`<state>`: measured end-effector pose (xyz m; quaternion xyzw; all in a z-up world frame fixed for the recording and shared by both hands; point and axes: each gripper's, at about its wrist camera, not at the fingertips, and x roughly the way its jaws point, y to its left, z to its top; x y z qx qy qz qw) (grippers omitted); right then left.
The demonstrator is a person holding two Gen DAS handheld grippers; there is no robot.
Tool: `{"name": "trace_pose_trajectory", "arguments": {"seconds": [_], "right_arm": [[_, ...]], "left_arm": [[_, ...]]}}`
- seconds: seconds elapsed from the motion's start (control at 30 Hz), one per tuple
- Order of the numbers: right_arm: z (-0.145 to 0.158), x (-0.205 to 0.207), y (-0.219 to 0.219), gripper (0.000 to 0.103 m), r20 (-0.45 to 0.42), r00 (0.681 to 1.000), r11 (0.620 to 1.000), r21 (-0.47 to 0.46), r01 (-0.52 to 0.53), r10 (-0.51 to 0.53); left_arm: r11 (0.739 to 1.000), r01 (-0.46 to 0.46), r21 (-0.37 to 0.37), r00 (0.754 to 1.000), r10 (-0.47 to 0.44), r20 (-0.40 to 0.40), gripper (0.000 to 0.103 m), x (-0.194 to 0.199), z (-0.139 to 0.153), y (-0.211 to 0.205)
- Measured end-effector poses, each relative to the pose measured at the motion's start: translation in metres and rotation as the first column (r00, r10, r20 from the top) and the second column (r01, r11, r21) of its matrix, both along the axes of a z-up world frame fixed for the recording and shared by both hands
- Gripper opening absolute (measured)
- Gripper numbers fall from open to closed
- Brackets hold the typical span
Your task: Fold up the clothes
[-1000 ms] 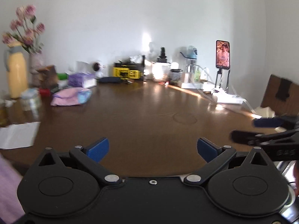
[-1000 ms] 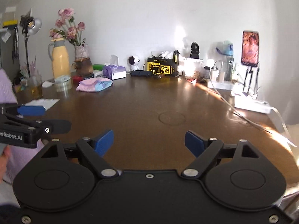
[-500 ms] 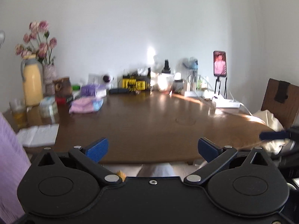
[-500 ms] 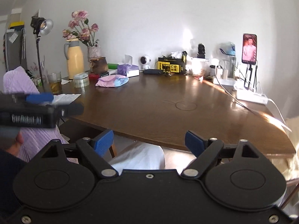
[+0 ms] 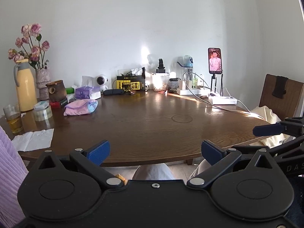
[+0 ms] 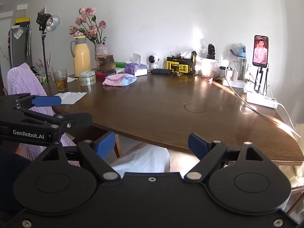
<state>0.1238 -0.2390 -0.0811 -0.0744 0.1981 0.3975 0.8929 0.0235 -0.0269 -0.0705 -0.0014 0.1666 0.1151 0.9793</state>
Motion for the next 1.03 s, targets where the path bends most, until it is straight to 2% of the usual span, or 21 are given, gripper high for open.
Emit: {"name": "trace_pose_trajectory", "arguments": {"seconds": [0.9, 1.03], "right_arm": [[-0.0008, 0.0001, 0.0013, 0.089, -0.008, 1.0, 1.0, 0.002, -0.009, 0.009], [-0.0006, 0.0013, 0.0009, 0.089, -0.007, 1.0, 1.0, 0.0, -0.01, 0.01]], "left_arm": [[1.0, 0.021, 0.006, 1.0, -0.021, -0.024, 0.103, -0.0015, 0.0002, 0.0012], [0.999, 0.03, -0.026, 0.999, -0.03, -0.035, 0.103, -0.0007, -0.0007, 0.0005]]}}
